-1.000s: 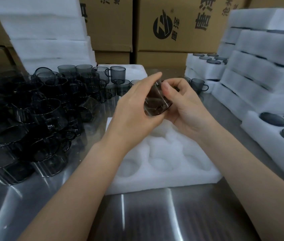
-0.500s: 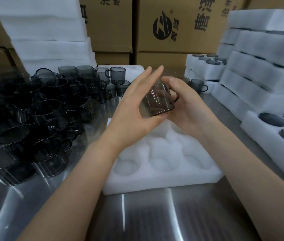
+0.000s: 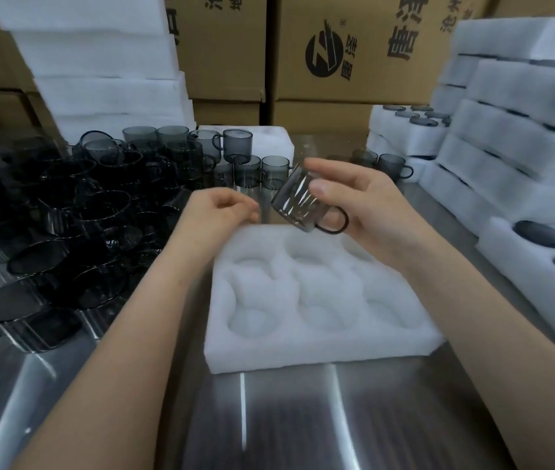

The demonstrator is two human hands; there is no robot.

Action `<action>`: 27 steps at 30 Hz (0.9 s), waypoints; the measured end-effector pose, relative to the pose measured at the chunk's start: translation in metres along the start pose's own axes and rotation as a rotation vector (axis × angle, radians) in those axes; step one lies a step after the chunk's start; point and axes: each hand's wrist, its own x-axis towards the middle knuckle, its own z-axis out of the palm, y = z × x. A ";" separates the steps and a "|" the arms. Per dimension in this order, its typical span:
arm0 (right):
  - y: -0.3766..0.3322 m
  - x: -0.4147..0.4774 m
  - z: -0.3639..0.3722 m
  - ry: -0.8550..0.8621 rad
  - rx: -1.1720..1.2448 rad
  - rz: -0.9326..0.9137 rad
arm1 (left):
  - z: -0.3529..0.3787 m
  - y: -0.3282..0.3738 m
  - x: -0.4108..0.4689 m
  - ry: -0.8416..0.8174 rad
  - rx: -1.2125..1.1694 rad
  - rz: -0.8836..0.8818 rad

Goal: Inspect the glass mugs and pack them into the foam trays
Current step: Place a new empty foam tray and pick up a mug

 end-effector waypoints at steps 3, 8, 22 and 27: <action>-0.007 -0.007 0.008 -0.062 -0.247 -0.016 | 0.005 -0.009 -0.001 -0.035 -0.064 -0.063; -0.016 -0.012 0.022 -0.133 -0.418 0.004 | 0.007 -0.012 0.002 0.036 -0.236 -0.148; -0.015 -0.005 0.066 -0.209 -0.952 -0.137 | 0.007 -0.013 0.004 0.101 -0.402 -0.320; -0.013 -0.005 0.066 -0.251 -0.970 -0.165 | 0.007 -0.017 0.005 0.086 -0.396 -0.328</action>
